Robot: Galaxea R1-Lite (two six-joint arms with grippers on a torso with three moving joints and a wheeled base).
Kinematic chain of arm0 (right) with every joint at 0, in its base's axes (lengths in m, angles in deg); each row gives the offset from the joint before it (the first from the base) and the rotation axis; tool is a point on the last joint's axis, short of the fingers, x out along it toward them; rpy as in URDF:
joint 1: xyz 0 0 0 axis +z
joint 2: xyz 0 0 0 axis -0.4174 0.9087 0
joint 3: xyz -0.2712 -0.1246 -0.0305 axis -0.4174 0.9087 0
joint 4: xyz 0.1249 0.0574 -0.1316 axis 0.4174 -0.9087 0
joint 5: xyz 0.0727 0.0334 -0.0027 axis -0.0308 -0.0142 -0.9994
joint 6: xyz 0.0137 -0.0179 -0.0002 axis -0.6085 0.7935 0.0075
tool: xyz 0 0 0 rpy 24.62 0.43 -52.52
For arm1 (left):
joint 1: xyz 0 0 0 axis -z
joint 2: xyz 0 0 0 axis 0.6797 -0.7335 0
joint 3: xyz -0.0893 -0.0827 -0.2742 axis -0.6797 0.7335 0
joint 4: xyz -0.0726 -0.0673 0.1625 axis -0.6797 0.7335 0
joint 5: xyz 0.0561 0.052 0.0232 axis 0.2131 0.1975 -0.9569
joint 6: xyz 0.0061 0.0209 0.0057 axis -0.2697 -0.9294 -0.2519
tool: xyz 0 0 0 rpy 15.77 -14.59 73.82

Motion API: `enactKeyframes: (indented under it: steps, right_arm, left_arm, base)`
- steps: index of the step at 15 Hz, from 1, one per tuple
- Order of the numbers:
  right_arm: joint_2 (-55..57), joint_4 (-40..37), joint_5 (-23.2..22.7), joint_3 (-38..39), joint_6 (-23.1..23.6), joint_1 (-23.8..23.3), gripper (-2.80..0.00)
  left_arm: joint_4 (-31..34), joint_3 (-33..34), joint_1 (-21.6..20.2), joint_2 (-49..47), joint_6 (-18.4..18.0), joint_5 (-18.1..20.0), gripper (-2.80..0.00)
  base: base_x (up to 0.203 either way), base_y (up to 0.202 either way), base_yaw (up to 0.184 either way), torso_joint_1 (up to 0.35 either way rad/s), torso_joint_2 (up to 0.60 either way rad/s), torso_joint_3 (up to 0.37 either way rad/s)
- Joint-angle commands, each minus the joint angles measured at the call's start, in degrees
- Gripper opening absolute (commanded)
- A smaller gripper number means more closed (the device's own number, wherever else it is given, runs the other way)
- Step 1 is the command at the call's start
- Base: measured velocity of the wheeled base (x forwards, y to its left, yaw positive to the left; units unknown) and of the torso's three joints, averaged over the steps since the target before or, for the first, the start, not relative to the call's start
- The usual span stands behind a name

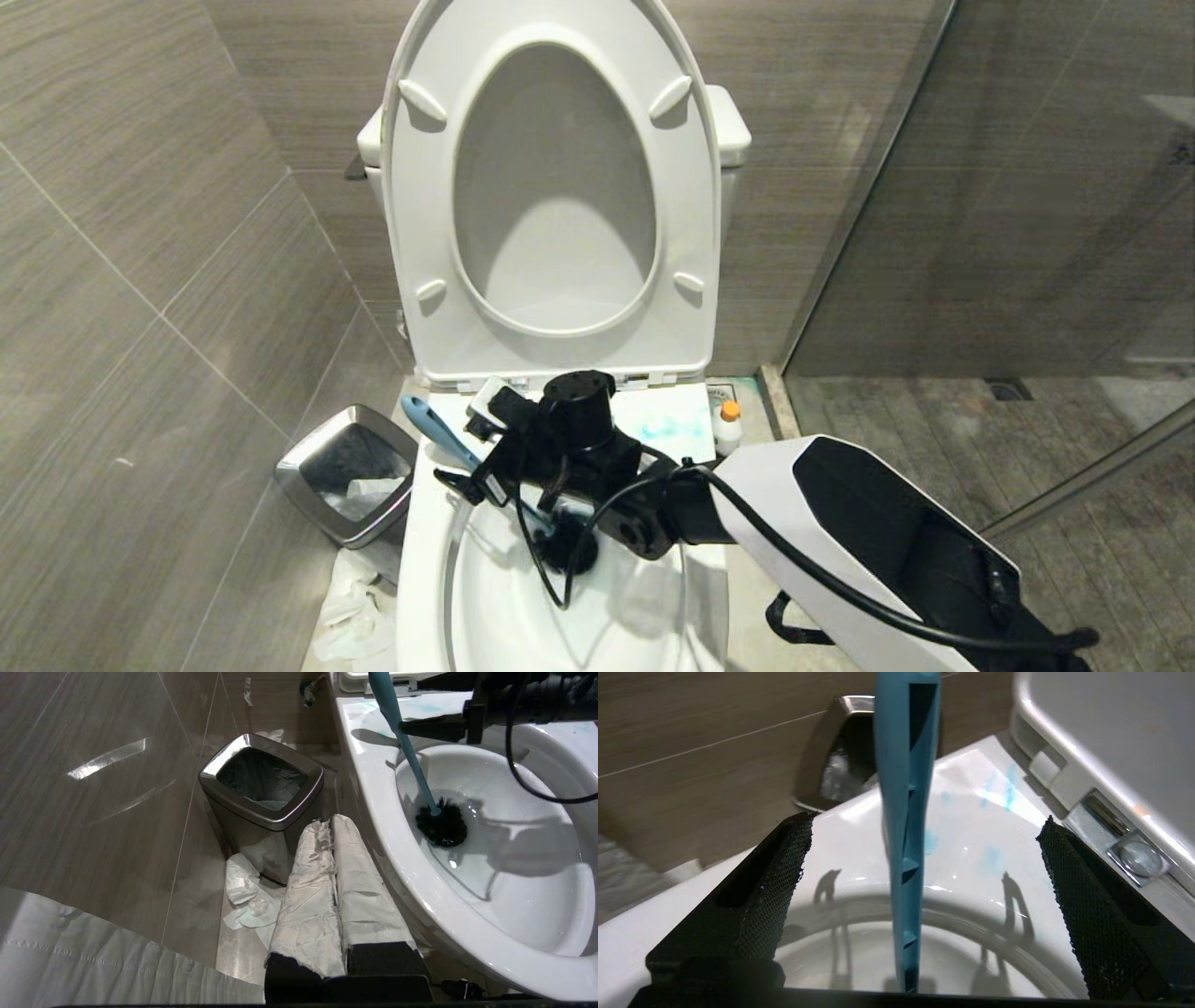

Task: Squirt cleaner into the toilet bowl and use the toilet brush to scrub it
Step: Scrub the toilet bowl

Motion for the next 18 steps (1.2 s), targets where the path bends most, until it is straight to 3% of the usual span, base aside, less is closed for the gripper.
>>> enactKeyframes:
  steps: [1, 8, 18]
  right_arm:
    - [2.47, 2.23, 3.72, 0.02, 0.1, 1.06, 0.0]
    - [5.27, 5.76, 14.02, -0.06, -0.1, 1.48, 0.0]
    - [5.68, 11.23, 20.91, 0.03, -1.56, -1.96, 0.0]
  left_arm:
    - [-0.01, 0.09, 0.0, -0.06, -0.03, 0.0, -2.8]
    - [-0.01, 0.09, 0.0, -0.06, 0.03, 0.0, -2.8]
    - [-0.01, 0.09, 0.0, -0.06, 0.03, 0.0, -2.8]
  base:
    - [0.0, 0.0, 0.0, 0.0, 0.0, 0.0]
    - [0.0, 0.0, 0.0, 0.0, 0.0, 0.0]
    - [0.0, 0.0, 0.0, 0.0, 0.0, 0.0]
